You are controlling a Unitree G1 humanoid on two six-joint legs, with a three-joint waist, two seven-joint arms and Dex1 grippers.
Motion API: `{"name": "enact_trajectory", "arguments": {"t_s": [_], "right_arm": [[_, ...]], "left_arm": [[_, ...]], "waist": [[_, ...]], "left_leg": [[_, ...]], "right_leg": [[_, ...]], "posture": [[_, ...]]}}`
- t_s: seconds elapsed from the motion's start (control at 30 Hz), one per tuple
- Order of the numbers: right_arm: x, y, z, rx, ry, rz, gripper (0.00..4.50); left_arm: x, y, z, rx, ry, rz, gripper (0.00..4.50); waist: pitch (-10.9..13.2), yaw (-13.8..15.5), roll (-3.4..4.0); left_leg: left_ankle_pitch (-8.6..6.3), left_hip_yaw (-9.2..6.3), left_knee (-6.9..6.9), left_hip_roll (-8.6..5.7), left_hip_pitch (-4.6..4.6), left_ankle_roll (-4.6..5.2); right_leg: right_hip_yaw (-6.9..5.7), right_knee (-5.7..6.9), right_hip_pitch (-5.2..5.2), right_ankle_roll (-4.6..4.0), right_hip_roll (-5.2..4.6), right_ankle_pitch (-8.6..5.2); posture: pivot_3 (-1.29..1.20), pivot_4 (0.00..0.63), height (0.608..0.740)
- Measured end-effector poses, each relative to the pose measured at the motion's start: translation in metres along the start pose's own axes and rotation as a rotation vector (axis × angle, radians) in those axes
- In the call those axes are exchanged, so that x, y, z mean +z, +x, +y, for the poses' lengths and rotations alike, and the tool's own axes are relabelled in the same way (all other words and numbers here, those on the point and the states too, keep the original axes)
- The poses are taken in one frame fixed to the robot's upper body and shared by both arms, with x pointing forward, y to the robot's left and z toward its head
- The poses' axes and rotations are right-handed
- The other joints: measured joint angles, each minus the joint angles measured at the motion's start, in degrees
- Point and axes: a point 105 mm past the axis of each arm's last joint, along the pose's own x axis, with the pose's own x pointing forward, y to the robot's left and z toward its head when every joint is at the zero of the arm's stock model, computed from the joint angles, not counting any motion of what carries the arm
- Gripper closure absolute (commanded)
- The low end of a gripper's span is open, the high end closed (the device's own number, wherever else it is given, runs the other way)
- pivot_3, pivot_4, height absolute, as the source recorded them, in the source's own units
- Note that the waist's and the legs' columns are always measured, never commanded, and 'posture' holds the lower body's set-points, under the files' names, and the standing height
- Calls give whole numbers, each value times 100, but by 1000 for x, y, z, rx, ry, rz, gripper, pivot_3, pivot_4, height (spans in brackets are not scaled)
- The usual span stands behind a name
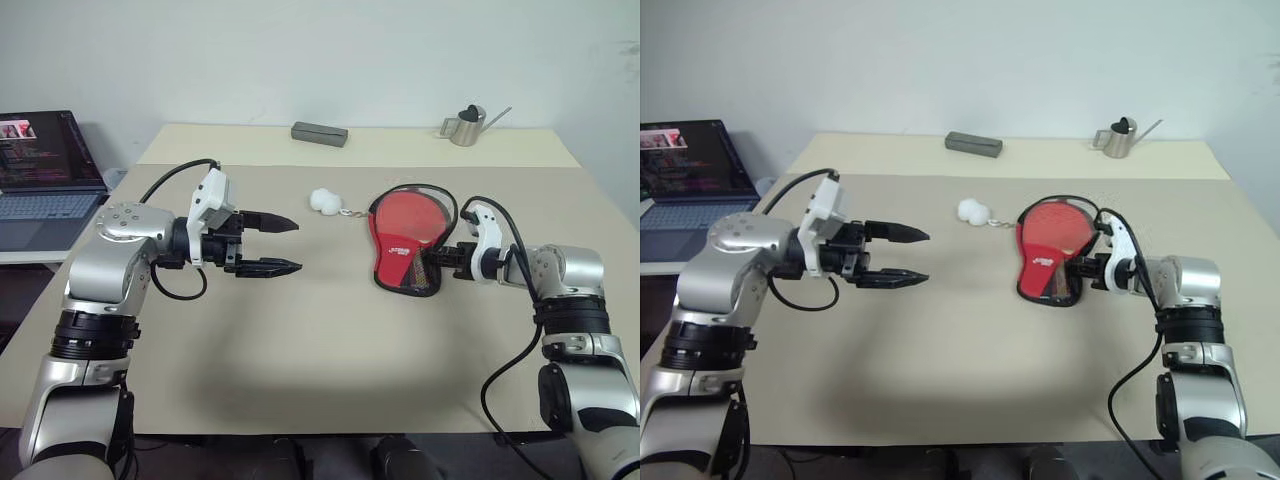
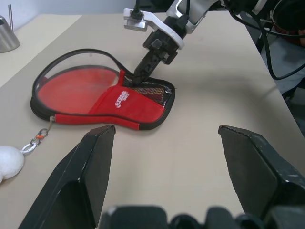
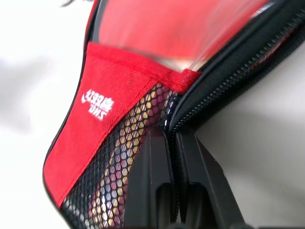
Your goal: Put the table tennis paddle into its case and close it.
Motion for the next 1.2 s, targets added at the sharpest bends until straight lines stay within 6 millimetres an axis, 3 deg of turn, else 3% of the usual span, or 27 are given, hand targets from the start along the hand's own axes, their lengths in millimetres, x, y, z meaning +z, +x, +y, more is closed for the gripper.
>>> {"name": "enact_trajectory", "arguments": {"t_s": [0.03, 0.07, 0.23, 0.67, 0.93, 1.03, 1.2], "right_arm": [[2, 0, 0, -2, -3, -7, 4471], [5, 1, -1, -7, -3, -13, 3978], [7, 2, -4, -21, 0, -16, 2465], [3, -3, -6, -38, 113, 34, 2465], [1, -3, -18, -78, 185, 6, 2465], [3, -3, -17, -66, 194, -5, 1915], [7, -5, -14, -50, 186, -17, 323]], "left_arm": [[0, 0, 0, 2, 0, 0, 703], [0, 0, 1, 6, -1, 0, 703], [0, 0, 2, 16, -3, 0, 703], [1, 0, 1, 14, -6, -4, 703], [3, 2, -1, 7, -8, -9, 703], [3, 3, -1, 8, -6, -12, 703], [4, 3, -1, 14, -8, -13, 703]], "waist": [[0, 1, 0], [0, -1, 0], [0, 2, 0], [0, 9, 0], [0, 6, 0], [0, 6, 0], [0, 9, 0]], "left_leg": [[0, 0, 0, 0, 0, 0], [0, 1, 0, 0, 0, 0], [0, 0, -1, 0, 0, 0], [0, 0, -1, 0, 0, 0], [0, 1, 0, -1, 0, 0], [0, -1, -1, 0, 0, 0], [0, 0, -1, -2, 0, 0]], "right_leg": [[0, 0, 0, 0, 0, 0], [1, 0, 0, 0, 0, 0], [0, 0, -1, 0, 0, 0], [0, -1, 0, 0, -1, 0], [2, -1, 3, 0, -2, 0], [0, -2, 2, 0, -1, 0], [0, -2, 2, 0, -2, 0]], "posture": [[0, 150, 740], [0, 150, 740], [0, 150, 740], [0, 150, 740], [0, 150, 740], [0, 150, 740], [0, 150, 740]]}}
